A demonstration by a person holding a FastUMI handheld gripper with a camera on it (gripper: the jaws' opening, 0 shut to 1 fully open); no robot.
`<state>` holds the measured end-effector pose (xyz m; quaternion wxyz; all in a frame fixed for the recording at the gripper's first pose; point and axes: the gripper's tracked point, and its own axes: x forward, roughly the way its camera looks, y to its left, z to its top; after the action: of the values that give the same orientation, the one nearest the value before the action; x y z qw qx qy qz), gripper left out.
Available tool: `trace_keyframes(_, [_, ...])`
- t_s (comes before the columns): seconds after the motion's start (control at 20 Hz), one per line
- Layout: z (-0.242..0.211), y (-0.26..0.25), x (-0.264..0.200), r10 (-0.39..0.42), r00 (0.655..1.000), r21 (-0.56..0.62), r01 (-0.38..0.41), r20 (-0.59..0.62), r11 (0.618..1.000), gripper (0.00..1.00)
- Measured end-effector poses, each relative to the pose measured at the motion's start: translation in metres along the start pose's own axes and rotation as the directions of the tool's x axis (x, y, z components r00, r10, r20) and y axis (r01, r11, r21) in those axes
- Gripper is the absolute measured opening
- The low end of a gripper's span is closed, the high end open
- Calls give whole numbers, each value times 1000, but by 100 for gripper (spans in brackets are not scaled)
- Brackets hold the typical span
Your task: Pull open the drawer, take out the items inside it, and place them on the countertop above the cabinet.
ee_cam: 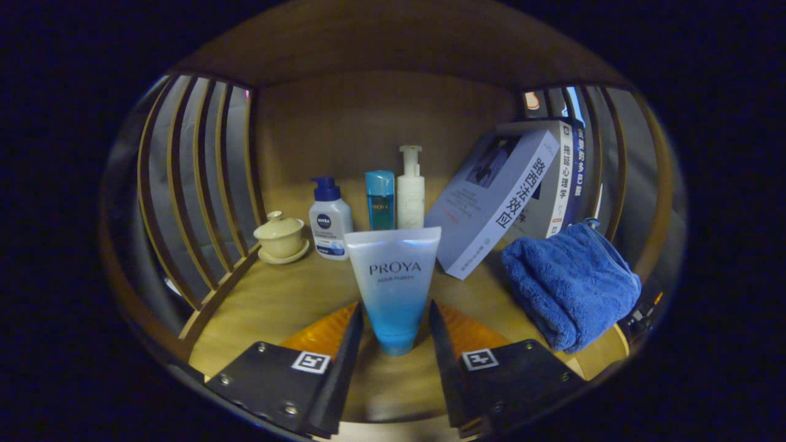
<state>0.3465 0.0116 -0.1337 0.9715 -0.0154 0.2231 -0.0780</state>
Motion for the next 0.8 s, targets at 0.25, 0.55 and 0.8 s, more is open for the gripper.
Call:
trace_keyframes(0.25, [-1, -6, 2, -30, 1000, -3, 30, -5, 1000, 75])
trace_keyframes(0.55, [4, -8, -33, -15, 999, 6, 15, 31, 1000, 91])
trace_keyframes(0.8, [9, -9, -97, 30, 994, -15, -29, 102, 999, 97])
